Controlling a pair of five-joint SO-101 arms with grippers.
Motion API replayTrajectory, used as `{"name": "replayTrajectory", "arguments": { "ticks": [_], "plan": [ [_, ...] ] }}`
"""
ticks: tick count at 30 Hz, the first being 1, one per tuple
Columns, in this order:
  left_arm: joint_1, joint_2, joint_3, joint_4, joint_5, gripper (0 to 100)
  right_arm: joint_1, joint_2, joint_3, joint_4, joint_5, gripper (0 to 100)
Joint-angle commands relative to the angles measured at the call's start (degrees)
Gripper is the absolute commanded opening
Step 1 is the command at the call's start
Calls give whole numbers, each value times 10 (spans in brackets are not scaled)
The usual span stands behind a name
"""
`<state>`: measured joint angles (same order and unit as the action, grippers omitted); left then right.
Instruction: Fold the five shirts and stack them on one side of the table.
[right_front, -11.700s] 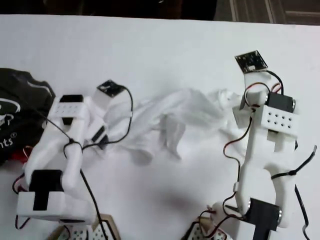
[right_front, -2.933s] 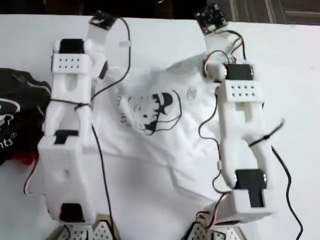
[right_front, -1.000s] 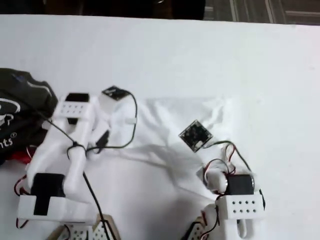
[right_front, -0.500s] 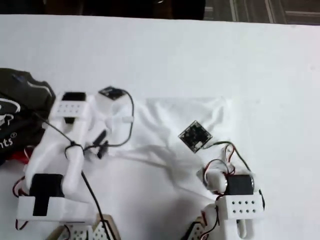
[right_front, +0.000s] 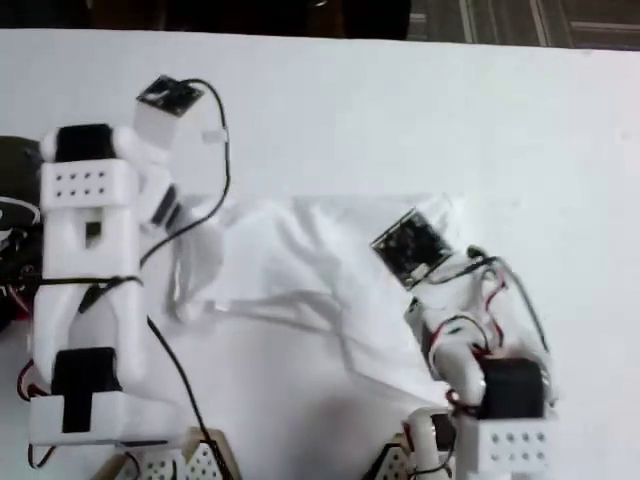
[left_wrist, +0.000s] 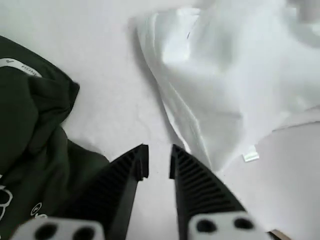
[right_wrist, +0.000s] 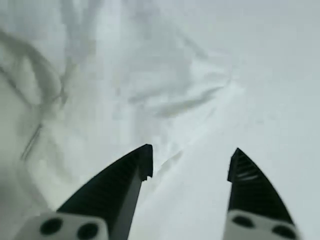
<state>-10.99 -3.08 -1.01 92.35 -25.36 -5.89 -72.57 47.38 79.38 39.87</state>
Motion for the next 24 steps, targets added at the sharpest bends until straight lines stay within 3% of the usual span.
{"name": "replayTrajectory", "arguments": {
  "ticks": [1, 5, 13, 20, 24],
  "plan": [
    [52, 26, 2, -42, 29, 25, 5, -7, -70, -12, -14, 175],
    [70, 116, -29, -105, 69, 26, 5, 25, -36, -89, -15, 11],
    [70, 316, -214, -124, 114, 26, -12, 349, -35, -330, -137, 20],
    [73, 442, -333, -91, 114, 26, -35, 642, -140, -342, -149, 20],
    [37, 503, -382, -80, 113, 26, -15, 740, -178, -344, -148, 20]
  ]
}}
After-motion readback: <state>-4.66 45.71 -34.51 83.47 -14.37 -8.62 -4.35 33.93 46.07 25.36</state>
